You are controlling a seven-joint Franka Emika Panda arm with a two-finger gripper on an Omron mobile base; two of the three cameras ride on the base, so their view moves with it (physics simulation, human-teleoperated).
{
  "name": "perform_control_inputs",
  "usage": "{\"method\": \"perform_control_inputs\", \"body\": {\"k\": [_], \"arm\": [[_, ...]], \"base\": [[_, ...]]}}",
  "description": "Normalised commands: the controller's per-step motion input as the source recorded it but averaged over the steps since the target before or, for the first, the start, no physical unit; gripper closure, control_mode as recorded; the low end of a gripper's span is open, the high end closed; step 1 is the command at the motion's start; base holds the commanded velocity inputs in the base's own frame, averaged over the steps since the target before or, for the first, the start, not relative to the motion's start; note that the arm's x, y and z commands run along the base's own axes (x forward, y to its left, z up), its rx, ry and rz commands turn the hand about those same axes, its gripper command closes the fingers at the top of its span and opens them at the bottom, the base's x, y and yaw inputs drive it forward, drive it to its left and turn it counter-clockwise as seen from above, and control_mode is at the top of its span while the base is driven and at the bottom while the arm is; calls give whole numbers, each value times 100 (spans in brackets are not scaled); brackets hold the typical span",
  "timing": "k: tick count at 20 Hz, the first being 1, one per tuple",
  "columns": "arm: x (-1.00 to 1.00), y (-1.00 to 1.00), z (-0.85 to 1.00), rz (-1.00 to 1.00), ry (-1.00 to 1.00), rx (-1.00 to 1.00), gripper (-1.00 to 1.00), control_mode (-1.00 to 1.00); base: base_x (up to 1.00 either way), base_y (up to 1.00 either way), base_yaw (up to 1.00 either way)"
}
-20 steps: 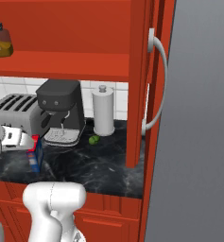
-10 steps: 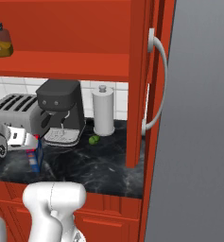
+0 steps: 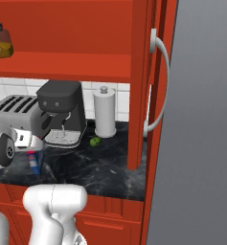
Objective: Pick the honey bottle and boxed food from the counter and place them in the cabinets closest to them.
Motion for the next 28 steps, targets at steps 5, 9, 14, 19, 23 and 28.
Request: {"method": "perform_control_inputs", "body": {"k": [5,9,14,19,23,28], "arm": [[27,16,-29,0,0,0,-100,-100],[28,20,-29,0,0,0,-100,-100],[31,12,-27,0,0,1,-100,-100],[34,7,-27,0,0,1,-100,-100],[34,7,-28,0,0,2,-100,-100],[29,13,-33,0,0,1,-100,-100]], "base": [[0,0,0],[0,0,0],[0,0,0],[0,0,0],[0,0,0],[0,0,0]]}}
